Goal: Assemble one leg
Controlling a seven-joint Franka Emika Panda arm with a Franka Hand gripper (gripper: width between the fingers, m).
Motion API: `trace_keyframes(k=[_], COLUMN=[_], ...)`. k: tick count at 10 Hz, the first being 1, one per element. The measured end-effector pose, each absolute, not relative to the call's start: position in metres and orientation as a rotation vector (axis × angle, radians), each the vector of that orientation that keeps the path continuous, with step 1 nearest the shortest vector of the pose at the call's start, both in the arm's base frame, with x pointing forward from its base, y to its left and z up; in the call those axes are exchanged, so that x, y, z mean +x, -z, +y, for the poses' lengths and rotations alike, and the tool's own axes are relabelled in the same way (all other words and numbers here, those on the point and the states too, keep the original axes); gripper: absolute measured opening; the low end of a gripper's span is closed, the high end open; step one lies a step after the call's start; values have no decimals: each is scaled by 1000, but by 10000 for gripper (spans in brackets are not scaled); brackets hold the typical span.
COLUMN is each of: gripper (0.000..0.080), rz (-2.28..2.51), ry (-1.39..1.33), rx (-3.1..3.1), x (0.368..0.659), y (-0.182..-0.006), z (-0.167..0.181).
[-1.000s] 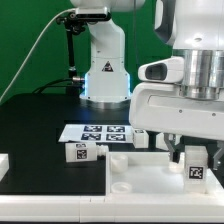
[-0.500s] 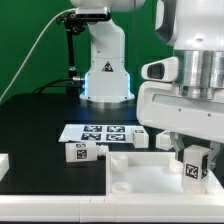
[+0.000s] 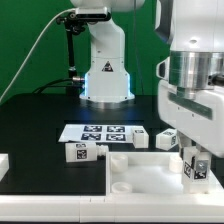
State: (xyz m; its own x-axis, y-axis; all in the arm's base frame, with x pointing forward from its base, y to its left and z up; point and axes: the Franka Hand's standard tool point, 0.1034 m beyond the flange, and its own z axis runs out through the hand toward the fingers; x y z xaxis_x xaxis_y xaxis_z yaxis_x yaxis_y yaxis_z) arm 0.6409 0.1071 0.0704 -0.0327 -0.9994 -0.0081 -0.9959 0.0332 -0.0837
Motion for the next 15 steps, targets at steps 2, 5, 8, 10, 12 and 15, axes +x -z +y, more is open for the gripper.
trace_keyframes(k=[2,5,8,10,12,15], gripper=[287,365,640,648,649,649], rz=[2396,2351,1826,1685,1540,905], ry=[59,63,113,117,126,160], rx=[-1881,-1940,-2461,-2562,-2660,-2975], x=[639,638,637,637,637,637], y=[-70,-69,-67,-66,-66,-66], z=[105,106,120,121,120,118])
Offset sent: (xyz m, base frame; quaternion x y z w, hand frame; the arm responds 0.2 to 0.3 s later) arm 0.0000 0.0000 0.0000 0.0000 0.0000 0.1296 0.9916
